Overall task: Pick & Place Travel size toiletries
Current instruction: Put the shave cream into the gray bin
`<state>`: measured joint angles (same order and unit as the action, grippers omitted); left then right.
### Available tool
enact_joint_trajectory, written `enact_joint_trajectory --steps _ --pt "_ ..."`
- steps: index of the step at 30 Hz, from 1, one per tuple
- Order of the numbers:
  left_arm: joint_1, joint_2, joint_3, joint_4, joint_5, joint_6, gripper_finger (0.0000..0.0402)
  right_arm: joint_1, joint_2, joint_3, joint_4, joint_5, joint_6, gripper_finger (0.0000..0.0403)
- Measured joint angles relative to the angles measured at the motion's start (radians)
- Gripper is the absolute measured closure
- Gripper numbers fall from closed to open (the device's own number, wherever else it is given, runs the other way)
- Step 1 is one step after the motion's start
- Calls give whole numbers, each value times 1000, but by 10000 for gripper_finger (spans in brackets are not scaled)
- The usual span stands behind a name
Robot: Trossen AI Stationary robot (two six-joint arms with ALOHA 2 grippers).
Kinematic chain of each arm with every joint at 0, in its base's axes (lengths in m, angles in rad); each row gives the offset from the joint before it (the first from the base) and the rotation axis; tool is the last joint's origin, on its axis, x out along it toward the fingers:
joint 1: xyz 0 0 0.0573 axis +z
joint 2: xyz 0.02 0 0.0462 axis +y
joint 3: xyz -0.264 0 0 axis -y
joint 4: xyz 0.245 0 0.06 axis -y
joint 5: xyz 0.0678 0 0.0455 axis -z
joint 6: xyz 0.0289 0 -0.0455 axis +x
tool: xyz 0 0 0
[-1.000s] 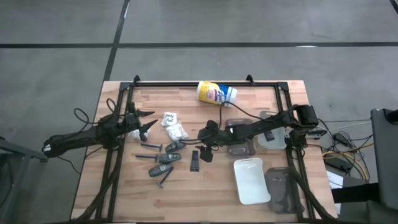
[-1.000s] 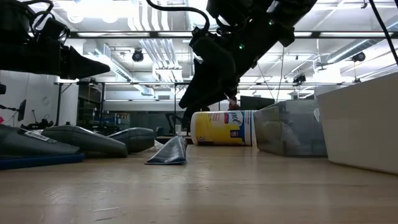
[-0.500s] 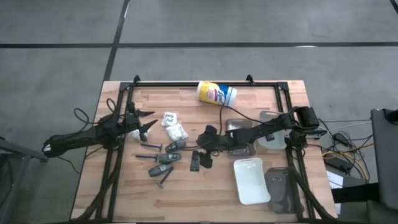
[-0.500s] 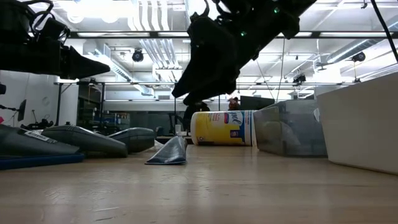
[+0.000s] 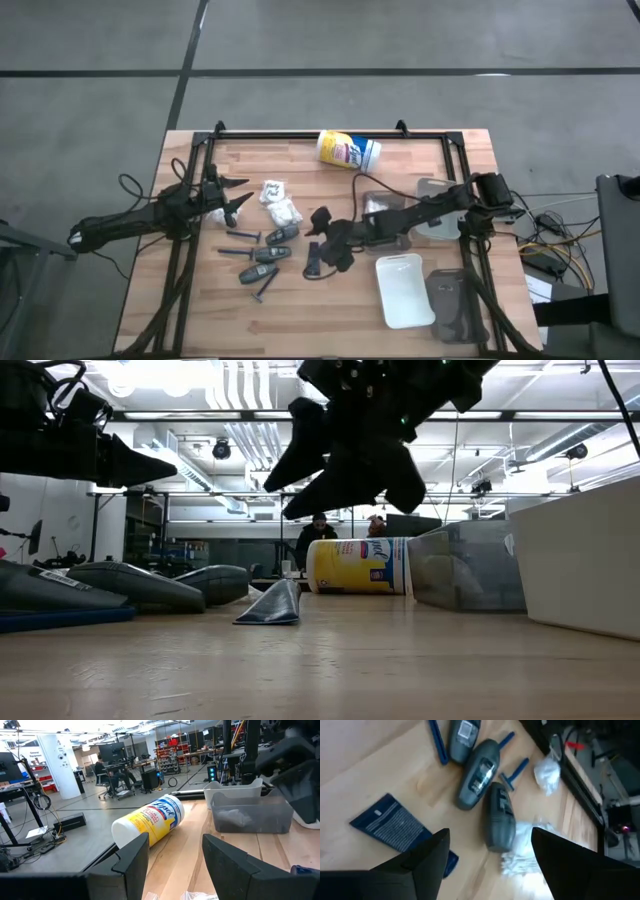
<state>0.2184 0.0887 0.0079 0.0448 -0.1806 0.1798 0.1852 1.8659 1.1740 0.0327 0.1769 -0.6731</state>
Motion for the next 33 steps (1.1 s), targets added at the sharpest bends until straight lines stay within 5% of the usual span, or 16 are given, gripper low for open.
enact_joint_trajectory --steps 11,22,33 --pt "0 0 0 0 0 0 211 -1 9 66 -177 -49 -23 152" --pt "0 6 0 0 5 0 211 -2 203 374 -579 -58 -117 117" --pt "0 10 0 0 6 0 211 -37 256 443 -634 -90 -283 110"
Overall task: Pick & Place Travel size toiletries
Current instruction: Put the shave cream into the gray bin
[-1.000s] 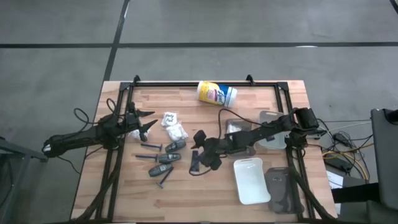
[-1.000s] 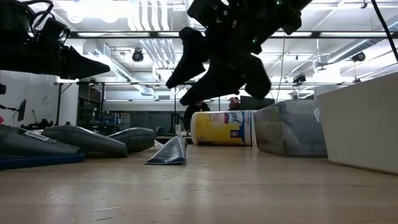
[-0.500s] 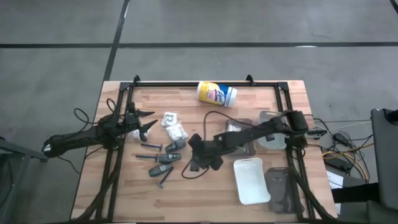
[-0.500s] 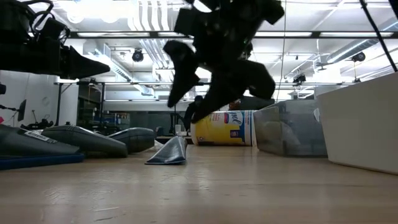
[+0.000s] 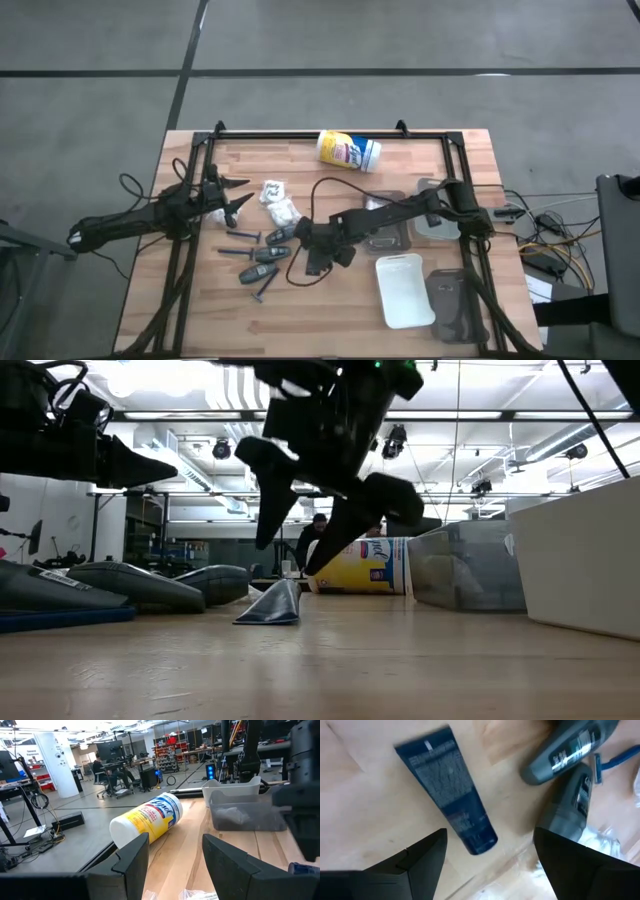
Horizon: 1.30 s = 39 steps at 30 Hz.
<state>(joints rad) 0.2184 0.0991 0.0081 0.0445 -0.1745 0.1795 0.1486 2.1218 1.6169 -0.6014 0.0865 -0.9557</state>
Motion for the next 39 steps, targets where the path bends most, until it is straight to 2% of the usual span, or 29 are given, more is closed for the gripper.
enact_joint_trajectory --steps 13,17,30,33,39 --pt "0 1 0 0 0 0 211 -48 39 0 11 -105 -19 147" --pt "0 1 0 0 0 0 211 -57 42 -1 11 -194 -24 157" --pt "0 2 0 0 0 0 211 -67 89 -1 10 -203 -14 173" --pt "0 2 0 0 0 0 211 -70 84 -2 3 -203 10 189" --pt "0 2 0 0 0 0 211 -73 84 -3 -6 -204 68 248"
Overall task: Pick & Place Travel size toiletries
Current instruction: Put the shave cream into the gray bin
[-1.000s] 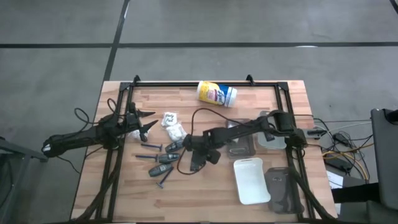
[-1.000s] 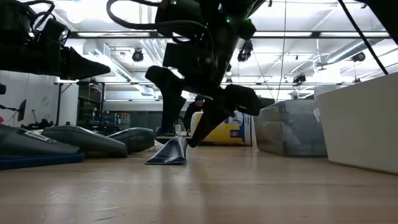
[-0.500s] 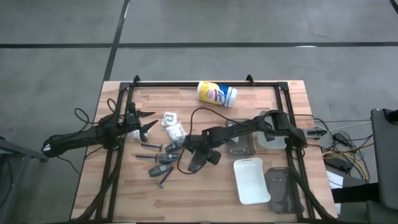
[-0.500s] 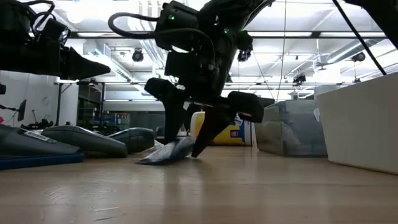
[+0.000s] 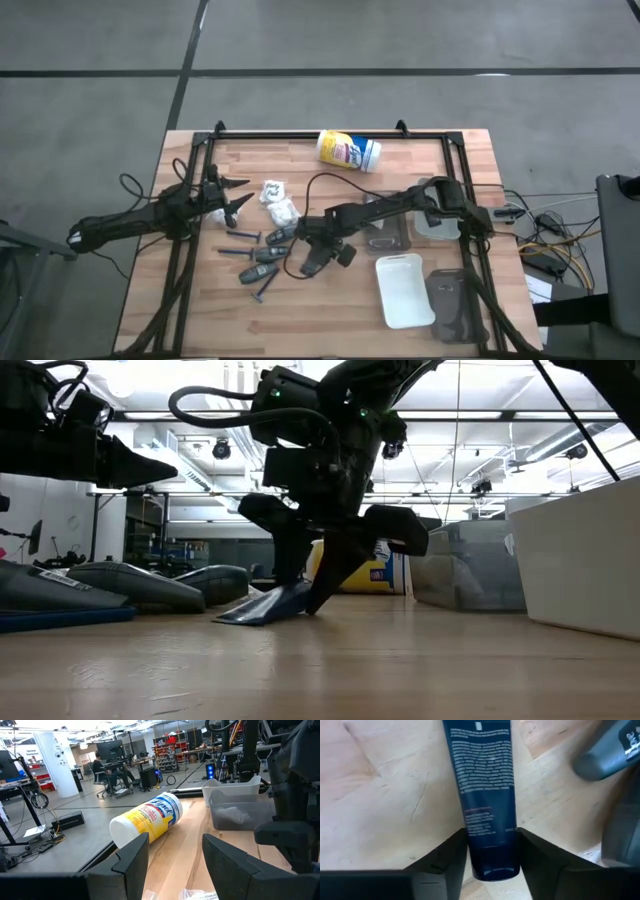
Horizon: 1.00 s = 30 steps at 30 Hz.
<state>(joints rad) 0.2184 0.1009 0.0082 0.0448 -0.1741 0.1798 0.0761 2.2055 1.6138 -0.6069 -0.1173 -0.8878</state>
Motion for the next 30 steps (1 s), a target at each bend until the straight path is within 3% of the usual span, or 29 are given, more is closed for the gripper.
enact_joint_trajectory --steps 6,13,17,30 --pt "0 0 0 0 0 0 211 0 -1 0 2 7 114 278" --pt "0 0 0 0 0 0 211 0 -19 -1 7 11 283 240" --pt "0 0 0 0 0 0 211 3 -47 -1 2 10 346 237" --pt "0 0 0 0 0 0 211 2 -127 -1 -45 20 467 325"
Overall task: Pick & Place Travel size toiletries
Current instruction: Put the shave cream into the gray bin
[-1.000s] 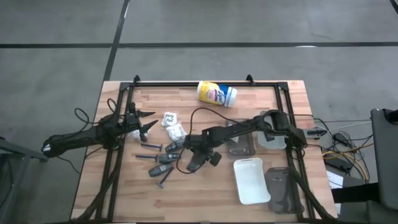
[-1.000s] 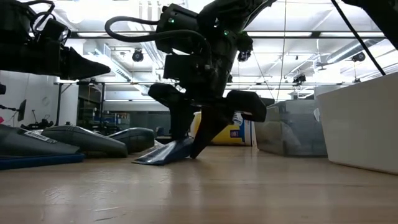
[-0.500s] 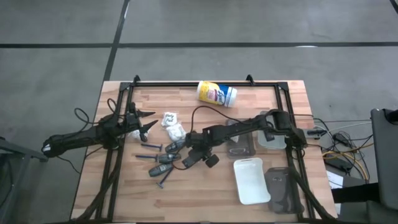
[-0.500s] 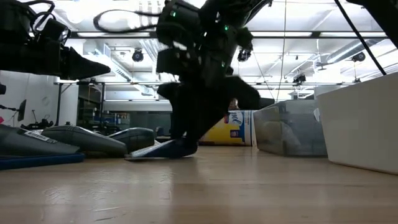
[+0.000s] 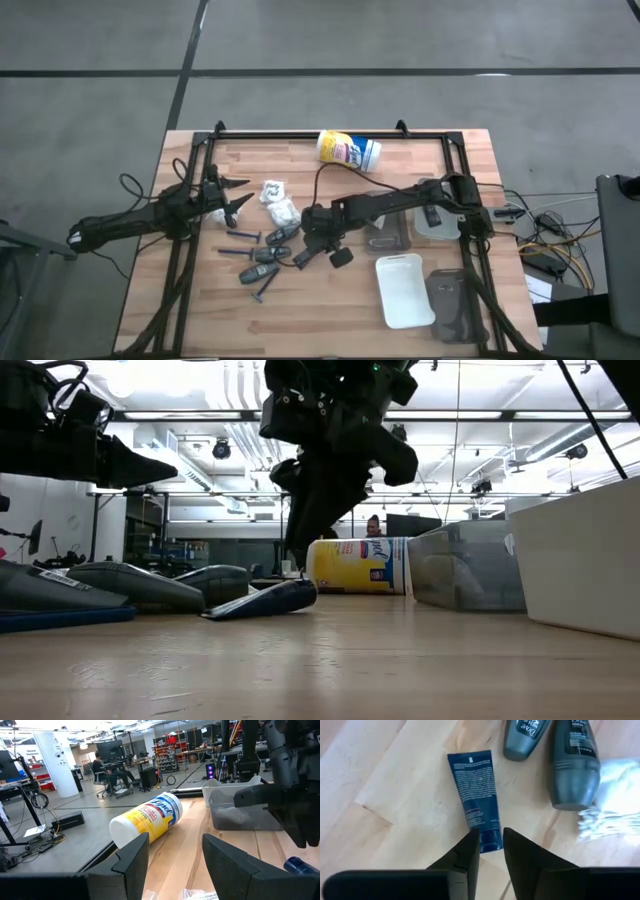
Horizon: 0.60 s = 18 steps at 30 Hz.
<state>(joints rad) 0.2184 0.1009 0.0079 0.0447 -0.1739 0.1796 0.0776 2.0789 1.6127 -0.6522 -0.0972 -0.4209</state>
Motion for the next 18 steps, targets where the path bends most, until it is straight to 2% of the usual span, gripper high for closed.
enact_joint_trajectory --steps 4,7,18 --pt "0 0 0 0 0 0 211 2 0 -1 0 19 -56 332" --pt "0 0 0 0 0 0 211 7 0 -3 7 23 -65 318" --pt "0 0 0 0 0 0 211 26 0 -50 97 22 -88 192"
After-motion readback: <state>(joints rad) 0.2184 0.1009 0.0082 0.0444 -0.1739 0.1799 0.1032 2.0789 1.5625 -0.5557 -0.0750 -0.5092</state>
